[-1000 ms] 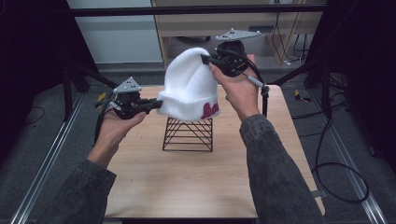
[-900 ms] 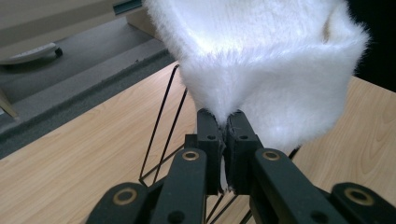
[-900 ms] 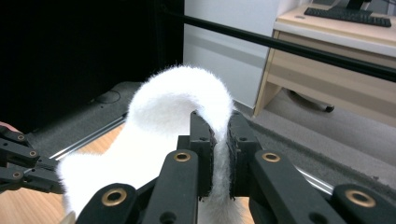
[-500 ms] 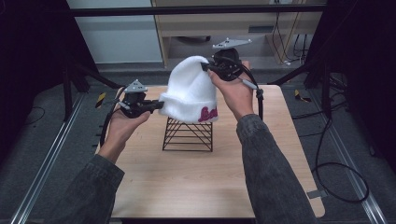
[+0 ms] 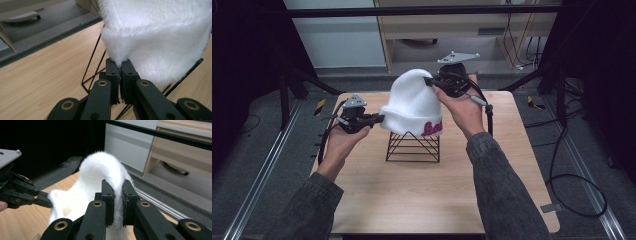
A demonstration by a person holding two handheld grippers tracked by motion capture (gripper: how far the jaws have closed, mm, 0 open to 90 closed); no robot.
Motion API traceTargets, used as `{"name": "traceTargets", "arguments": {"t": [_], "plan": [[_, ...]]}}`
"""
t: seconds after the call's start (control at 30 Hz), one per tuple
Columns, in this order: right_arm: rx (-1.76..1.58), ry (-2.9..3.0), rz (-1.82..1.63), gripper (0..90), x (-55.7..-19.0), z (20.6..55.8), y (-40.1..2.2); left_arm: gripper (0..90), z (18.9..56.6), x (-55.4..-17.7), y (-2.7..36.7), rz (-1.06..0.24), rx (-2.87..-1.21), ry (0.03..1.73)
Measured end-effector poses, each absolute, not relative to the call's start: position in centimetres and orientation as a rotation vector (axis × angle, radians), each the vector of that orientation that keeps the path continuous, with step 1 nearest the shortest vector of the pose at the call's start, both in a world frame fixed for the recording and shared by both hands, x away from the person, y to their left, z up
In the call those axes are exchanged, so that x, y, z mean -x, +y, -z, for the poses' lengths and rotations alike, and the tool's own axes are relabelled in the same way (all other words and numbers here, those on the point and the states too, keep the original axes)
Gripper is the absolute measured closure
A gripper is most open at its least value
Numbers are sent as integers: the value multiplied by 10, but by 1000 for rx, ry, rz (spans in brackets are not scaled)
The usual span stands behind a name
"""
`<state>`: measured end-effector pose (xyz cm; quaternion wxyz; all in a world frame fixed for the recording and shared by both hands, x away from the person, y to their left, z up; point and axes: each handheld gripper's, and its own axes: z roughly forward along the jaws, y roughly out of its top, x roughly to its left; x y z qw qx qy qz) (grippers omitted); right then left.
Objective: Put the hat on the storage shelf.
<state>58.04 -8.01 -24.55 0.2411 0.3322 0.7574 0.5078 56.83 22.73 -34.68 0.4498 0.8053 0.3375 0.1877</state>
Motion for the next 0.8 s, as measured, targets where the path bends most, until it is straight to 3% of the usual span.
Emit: {"name": "traceTargets", "arguments": {"t": [0.5,0.8], "plan": [[-832,2084,-1427,835,-569,232,-58,864,328,-544,253,-553,-1935,824],[-886,2070,-1372,836,-572,239,-77,864,334,-542,232,-524,-1966,786]]}}
